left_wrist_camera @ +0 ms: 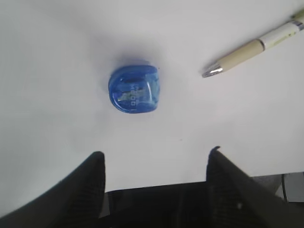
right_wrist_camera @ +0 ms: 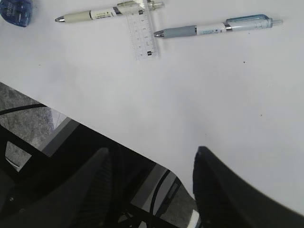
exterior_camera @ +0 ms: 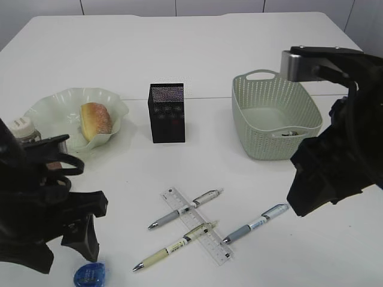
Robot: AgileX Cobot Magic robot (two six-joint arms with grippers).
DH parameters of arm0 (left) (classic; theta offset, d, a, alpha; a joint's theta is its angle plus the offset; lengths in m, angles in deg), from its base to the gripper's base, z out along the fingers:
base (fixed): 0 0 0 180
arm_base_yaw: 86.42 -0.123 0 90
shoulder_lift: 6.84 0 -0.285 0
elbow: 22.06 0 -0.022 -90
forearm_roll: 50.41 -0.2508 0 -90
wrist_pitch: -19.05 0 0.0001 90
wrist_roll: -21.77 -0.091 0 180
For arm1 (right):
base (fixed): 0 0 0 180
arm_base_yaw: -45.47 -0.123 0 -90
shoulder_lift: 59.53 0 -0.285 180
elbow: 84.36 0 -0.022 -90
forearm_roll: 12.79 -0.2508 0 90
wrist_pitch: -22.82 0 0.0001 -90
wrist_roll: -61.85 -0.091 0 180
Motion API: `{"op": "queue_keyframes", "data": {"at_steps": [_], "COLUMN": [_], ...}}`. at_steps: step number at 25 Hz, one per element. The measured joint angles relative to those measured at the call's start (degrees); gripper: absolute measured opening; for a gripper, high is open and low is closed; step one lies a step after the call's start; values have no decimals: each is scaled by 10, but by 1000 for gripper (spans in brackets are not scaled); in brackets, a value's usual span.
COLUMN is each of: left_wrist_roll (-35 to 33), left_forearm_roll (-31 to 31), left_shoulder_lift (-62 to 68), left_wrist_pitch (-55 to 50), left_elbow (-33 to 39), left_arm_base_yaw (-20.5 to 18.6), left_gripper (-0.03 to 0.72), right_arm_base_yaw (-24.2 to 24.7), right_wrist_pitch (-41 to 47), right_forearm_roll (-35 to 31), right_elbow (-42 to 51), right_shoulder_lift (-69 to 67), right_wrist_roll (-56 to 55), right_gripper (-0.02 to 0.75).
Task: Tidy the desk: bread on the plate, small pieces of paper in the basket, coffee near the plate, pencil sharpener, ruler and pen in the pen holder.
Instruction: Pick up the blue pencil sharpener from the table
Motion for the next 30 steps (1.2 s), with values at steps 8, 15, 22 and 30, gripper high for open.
{"op": "queue_keyframes", "data": {"at_steps": [8, 15, 22, 30], "left_wrist_roll": [11, 11, 4, 3], "left_forearm_roll": [-22, -35, -34, -41], "left_shoulder_lift": [13, 67, 94, 128], "left_wrist_pitch": [60, 62, 76, 101], "left_elbow": [30, 30, 30, 27], "left_arm_base_yaw": [2, 2, 9, 40], "left_gripper": [489, 500, 549, 551], "right_arm_base_yaw": [0, 0, 0, 0], "right_wrist_pitch": [0, 0, 0, 0], "right_forearm_roll": [-12, -15, -15, -23], "right_elbow": [0, 0, 0, 0], "right_shoulder_lift": [0, 14, 20, 30], "right_wrist_roll": [0, 0, 0, 1], "right_gripper": [405, 405, 405, 405]}}
